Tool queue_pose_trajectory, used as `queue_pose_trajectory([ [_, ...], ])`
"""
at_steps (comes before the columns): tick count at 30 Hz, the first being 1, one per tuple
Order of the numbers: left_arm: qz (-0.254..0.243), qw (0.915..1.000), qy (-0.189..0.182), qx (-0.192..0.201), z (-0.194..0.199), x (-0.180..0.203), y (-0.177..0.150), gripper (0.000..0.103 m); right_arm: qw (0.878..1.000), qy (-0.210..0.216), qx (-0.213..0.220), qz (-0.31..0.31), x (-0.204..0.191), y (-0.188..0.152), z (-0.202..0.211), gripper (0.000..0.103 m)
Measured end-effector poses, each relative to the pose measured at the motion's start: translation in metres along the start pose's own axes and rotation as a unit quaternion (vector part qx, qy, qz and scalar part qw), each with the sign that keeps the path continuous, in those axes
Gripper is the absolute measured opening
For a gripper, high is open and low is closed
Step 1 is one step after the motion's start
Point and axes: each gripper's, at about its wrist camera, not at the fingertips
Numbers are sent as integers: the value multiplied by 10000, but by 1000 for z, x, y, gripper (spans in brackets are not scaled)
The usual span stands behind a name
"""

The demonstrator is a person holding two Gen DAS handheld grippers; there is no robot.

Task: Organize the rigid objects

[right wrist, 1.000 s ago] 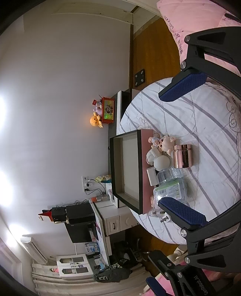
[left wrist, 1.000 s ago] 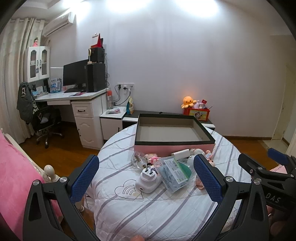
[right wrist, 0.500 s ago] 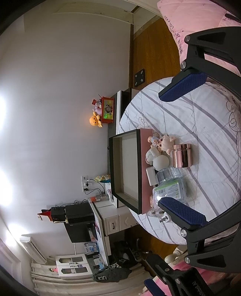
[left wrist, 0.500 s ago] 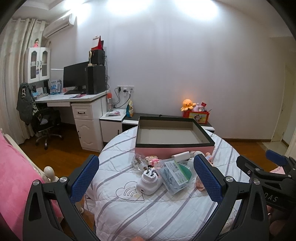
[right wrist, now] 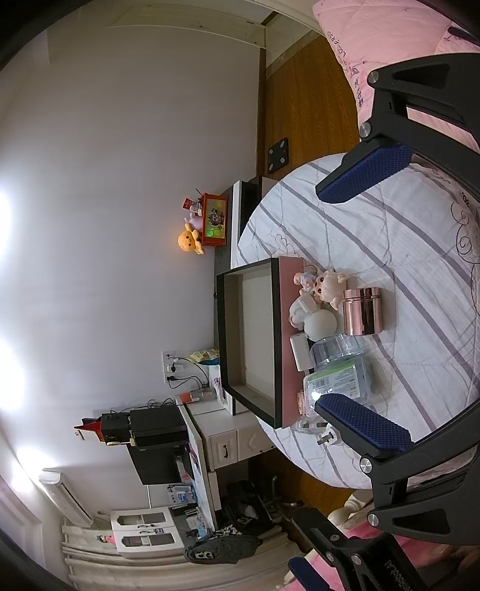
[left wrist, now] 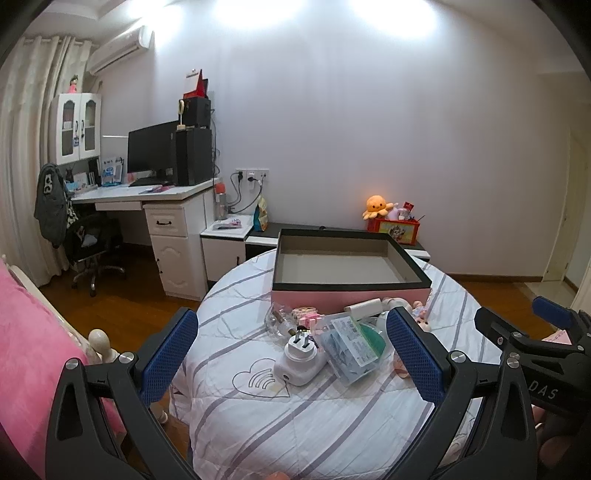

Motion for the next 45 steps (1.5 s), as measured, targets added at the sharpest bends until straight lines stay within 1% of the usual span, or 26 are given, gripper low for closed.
queue_pose_trajectory([
  [16,0,10000,-11,24,1,-1,-1,103,10000,-3,2,22,-2,-2,1,103],
  [23,-2,10000,-19,-23,-3,0,-1,103,10000,4,-33,38,-4,-3,-1,103],
  [29,22,9999,-44,-98,-12,-1,-5,103,9999,14,-133,61,-3,-4,-11,103],
  [32,68,9996,-89,-256,-25,-3,-8,103,9997,4,-218,73,-2,-6,-19,103],
  [36,110,9984,-94,-547,-49,-6,-16,103,9990,-17,-452,74,1,-10,-41,103],
  [45,190,9913,-101,-1298,-115,-12,-35,103,9943,-68,-1062,36,14,-23,-96,103],
])
Point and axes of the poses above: each gripper's, at about its wrist camera, not at the fingertips, and z roughly against the way its jaws point, x to its right, y to its top, and after that the axes turned 15 degrees about -x, right-handed
